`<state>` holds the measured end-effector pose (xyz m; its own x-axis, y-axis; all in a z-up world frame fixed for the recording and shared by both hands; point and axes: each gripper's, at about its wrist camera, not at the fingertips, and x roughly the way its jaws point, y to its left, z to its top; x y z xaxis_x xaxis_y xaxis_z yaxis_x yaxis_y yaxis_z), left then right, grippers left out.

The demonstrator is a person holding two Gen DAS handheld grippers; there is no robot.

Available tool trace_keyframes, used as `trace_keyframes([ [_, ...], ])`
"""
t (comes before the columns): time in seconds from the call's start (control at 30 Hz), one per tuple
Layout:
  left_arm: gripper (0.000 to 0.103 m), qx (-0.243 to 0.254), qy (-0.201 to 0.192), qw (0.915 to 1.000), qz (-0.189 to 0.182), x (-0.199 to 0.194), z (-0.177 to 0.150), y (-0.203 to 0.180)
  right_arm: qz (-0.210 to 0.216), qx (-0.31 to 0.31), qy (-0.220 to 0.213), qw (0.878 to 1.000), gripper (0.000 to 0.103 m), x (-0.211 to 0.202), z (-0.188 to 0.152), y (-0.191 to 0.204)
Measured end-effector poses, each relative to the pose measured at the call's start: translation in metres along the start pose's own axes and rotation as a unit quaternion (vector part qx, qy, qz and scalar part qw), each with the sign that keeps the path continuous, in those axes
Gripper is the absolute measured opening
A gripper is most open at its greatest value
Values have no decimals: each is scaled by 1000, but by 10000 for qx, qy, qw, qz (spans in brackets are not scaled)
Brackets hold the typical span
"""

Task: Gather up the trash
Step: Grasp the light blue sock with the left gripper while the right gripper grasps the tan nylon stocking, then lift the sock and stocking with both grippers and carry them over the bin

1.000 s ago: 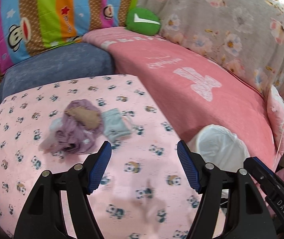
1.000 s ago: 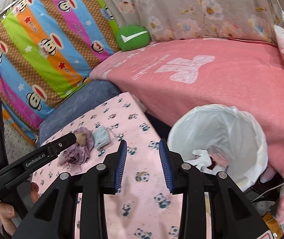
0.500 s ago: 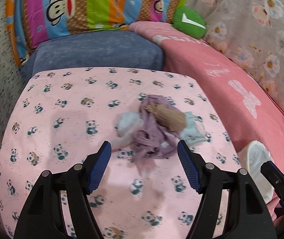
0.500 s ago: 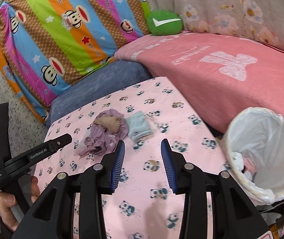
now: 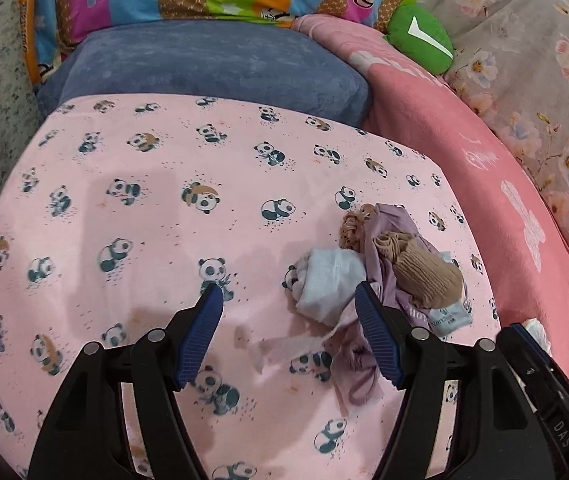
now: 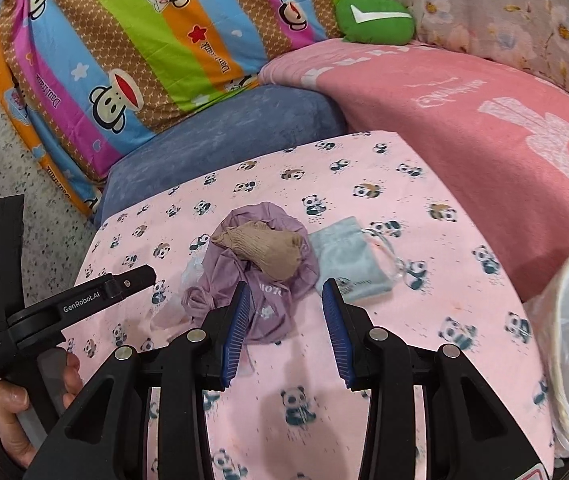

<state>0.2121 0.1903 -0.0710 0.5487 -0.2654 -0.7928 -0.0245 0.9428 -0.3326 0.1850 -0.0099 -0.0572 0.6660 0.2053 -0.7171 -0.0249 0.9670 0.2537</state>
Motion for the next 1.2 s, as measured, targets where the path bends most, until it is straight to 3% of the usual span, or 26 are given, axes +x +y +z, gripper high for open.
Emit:
trace_keyframes([
  [0.3,64,162,288,9993,-200,33,9,-8,-13,57,195,9998,39,47,13,4],
  [0.47,58,227,434,9981,-366,44,7,-11,24,80,297,9995,36,62,13,2],
  [0.63,34,220,501,9967,-591,45,8,-15,73,67,376,9992,16,70,11,1],
  [0.7,29,269,464,9971,-547,42,7,-17,79,62,350,9993,11,68,10,2],
  [0.83,25,271,348,9980,-442,32,7,-20,108,68,230,9997,10,57,10,1],
  [1.2,24,562,-383,9973,-272,-37,15,-51,195,88,-359,9991,10,-10,20,-3],
])
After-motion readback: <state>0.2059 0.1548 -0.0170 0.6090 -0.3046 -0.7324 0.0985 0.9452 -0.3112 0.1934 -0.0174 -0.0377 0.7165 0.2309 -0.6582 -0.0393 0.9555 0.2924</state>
